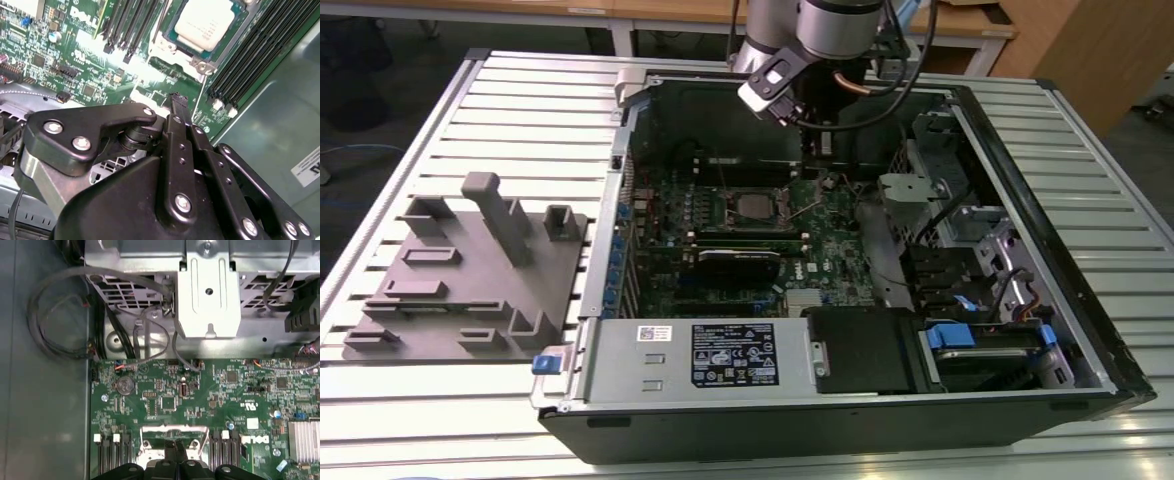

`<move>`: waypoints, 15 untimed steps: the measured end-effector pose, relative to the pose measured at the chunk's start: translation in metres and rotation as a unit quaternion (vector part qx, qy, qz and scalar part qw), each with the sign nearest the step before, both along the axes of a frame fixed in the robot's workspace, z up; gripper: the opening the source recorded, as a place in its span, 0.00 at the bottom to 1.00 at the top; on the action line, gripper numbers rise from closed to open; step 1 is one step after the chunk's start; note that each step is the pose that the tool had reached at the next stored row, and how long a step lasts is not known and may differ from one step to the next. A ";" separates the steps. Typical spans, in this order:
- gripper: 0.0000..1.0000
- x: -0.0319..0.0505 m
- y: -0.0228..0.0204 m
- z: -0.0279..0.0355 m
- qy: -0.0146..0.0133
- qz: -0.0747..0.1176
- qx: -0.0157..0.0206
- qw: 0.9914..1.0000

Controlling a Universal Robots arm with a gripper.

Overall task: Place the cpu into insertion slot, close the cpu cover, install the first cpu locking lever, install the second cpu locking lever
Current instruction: 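Close the cpu cover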

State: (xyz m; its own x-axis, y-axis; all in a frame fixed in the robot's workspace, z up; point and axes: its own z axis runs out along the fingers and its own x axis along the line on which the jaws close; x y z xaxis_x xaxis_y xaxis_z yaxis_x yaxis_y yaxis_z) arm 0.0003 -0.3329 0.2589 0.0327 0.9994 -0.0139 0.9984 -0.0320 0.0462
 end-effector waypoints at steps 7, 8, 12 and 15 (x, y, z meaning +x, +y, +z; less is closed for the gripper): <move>0.10 0.0094 0.0001 -0.0003 0.000 0.000 0.000 1.000; 0.10 0.0106 0.0001 -0.0004 0.000 0.000 0.000 1.000; 0.10 0.0169 0.0001 -0.0007 0.000 0.000 0.000 1.000; 0.10 0.0224 0.0002 -0.0009 0.000 0.000 0.000 1.000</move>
